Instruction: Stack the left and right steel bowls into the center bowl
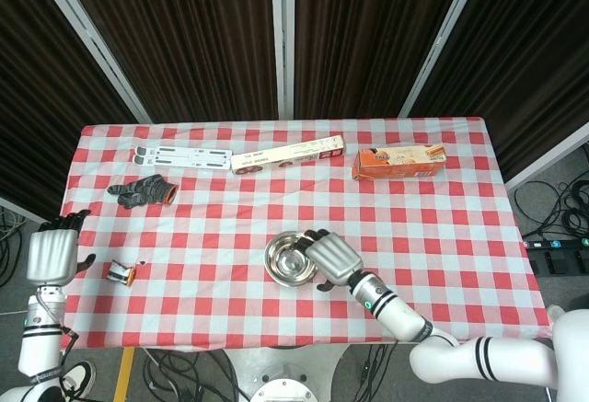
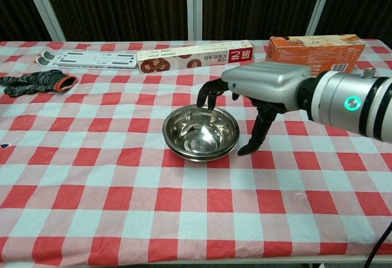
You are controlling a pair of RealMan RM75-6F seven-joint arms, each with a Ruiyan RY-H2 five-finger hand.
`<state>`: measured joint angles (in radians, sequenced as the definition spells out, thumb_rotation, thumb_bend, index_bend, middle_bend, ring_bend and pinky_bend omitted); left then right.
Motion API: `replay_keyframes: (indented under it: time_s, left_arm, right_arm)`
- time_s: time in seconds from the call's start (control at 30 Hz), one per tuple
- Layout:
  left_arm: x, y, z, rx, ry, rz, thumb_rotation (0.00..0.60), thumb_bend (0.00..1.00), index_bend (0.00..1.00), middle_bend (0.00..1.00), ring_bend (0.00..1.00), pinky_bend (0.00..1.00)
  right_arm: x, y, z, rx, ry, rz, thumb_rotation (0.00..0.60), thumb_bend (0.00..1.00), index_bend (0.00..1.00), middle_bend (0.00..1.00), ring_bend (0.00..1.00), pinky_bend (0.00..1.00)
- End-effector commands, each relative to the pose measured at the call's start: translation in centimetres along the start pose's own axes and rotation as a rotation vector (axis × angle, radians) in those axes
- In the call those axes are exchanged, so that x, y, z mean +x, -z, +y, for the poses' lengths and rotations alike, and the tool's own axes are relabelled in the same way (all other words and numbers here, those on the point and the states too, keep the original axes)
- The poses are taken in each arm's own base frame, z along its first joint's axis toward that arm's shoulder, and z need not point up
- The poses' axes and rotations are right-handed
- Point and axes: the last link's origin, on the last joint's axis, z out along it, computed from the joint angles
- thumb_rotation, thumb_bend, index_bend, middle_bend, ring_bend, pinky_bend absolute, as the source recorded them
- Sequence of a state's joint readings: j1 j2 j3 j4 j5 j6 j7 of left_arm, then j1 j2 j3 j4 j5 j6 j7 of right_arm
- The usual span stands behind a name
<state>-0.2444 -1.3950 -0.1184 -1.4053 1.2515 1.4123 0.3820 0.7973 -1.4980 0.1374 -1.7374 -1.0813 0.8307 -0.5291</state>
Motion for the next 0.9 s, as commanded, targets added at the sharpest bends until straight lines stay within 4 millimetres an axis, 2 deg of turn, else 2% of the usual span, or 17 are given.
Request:
replay_keyframes:
  time_s: [0.03, 0.2, 0.3, 0.4, 0.53, 0.63, 0.73, 0.9]
  left_arm:
    - [0.3, 0.1, 0.3, -0.009, 0.007, 0.008, 0.600, 0.16, 0.28, 0.42, 0.35, 0.43]
    - [1.3, 0.7, 1.0, -0.038, 0.065, 0.015, 0.600, 0.16, 0.28, 0.42, 0.35, 0.43]
    - [2.2, 1.9, 1.7, -0.123, 0.116, 0.018, 0.600, 0.16, 0.28, 0.41, 0.35, 0.43]
    - [2.6, 3.3, 2.0, -0.186, 0.133, 0.019, 0.600, 0.16, 0.28, 0.41, 0.35, 0.43]
    - [2.8, 5.7, 1.9, -0.234, 0.172, -0.005, 0.600, 0.15, 0.28, 0.40, 0.33, 0.41]
    - [2.9, 6.9, 1.6, -0.238, 0.202, -0.023, 0.600, 0.15, 0.28, 0.40, 0.32, 0.39]
    - [2.9, 7.6, 1.0, -0.227, 0.212, -0.039, 0.600, 0.15, 0.29, 0.40, 0.32, 0.38]
    - [3.0, 8.0, 0.0, -0.195, 0.213, -0.035, 0.600, 0.15, 0.31, 0.40, 0.32, 0.37]
  right_arm:
    - [2.1, 2.1, 1.0, -0.040, 0.027, 0.042, 0.600, 0.00, 0.20, 0.25, 0.14, 0.24]
    - [5.4, 6.7, 3.4, -0.139, 0.062, 0.164, 0.600, 0.00, 0.20, 0.25, 0.14, 0.22]
    - [6.1, 11.2, 5.7, -0.245, 0.051, 0.240, 0.600, 0.00, 0.20, 0.24, 0.12, 0.21]
    - [5.6, 15.2, 7.8, -0.346, 0.040, 0.280, 0.600, 0.00, 0.18, 0.23, 0.09, 0.18]
    - [3.5, 20.9, 10.0, -0.487, 0.013, 0.260, 0.600, 0.00, 0.10, 0.18, 0.03, 0.13]
    - [2.1, 23.8, 11.0, -0.555, -0.015, 0.263, 0.600, 0.00, 0.08, 0.16, 0.01, 0.11]
    - [0.8, 25.5, 11.7, -0.590, -0.045, 0.268, 0.600, 0.00, 0.08, 0.16, 0.01, 0.11]
    - [-0.2, 26.1, 12.4, -0.595, -0.067, 0.269, 0.600, 0.00, 0.08, 0.16, 0.01, 0.11]
